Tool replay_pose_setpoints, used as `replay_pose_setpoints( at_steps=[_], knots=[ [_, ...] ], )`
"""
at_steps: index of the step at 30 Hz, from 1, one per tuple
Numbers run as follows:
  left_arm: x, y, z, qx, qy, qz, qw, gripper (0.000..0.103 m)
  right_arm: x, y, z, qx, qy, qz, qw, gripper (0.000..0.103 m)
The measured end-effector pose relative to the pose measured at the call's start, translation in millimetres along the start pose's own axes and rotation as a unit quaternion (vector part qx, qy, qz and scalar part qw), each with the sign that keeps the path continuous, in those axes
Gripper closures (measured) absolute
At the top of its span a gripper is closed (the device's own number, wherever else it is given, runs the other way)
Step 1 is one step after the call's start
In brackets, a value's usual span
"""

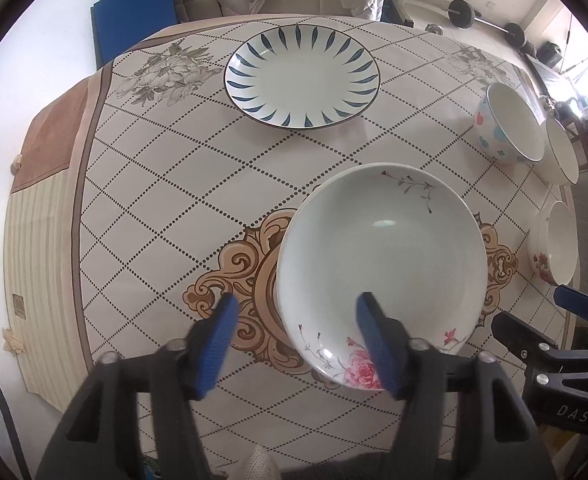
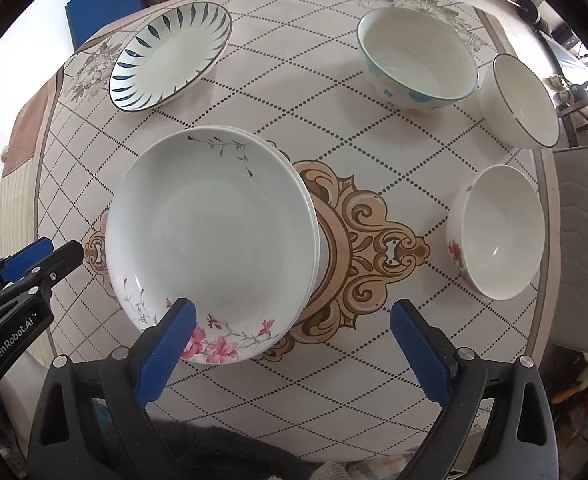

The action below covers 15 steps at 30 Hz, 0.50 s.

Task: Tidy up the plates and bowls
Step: 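Move both grippers to the blue-striped white plate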

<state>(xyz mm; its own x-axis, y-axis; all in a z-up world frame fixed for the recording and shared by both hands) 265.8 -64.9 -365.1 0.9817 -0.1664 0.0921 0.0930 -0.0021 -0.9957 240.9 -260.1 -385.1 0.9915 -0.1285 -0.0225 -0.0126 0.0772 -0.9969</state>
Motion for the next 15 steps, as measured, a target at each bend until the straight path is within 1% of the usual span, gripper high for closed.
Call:
replay_pose_setpoints(
  at_steps=[1, 5, 7, 9, 12, 15],
  knots=[
    [-1.5, -1.9, 0.1, -0.002, -0.001, -0.005, 1.0000, 0.016, -3.1, -6.1, -0.7, -0.001, -0.001, -0.007, 1.000, 0.001],
    [-4.1, -17.8, -0.3, -0.011, -0.015, -0.022, 0.9996, 0.016, -13.7, -26.7, 5.7, 0.012, -0.002, -0.020, 1.000, 0.000],
    [-3.4, -26.7, -1.4, -0.009, -0.017, -0.033, 0.9993, 0.016, -16.9, -34.6, 6.5, 0.014, -0.005, -0.024, 1.000, 0.000],
    [-1.3, -36.4, -1.7, -0.013, -0.020, -0.042, 0.9988, 0.016, -19.5, -42.6, 5.0, 0.027, -0.002, -0.029, 0.999, 0.000],
    [7.5, -53.9, 1.1, -0.019, -0.034, -0.064, 0.9972, 0.016, -10.3, -58.4, 2.5, 0.051, 0.003, -0.048, 0.998, 0.000],
    [27.6, -75.0, 9.1, -0.011, -0.051, -0.108, 0.9928, 0.016, 12.3, -79.5, 4.4, 0.060, -0.009, -0.097, 0.993, 0.000]
  ],
)
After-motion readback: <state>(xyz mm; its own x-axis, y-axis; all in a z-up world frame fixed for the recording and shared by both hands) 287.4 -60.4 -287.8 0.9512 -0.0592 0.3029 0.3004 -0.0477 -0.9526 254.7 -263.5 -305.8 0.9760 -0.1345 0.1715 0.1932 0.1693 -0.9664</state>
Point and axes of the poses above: each gripper's, at about its wrist camera, not at the fingertips, and y roughly the way its jaws point, z to its left, x to its top, the point moved 4 cm from there along y, roughly the way its jaws point, and after that the axes turned 2 degrees about z, right-handed, at the moved point
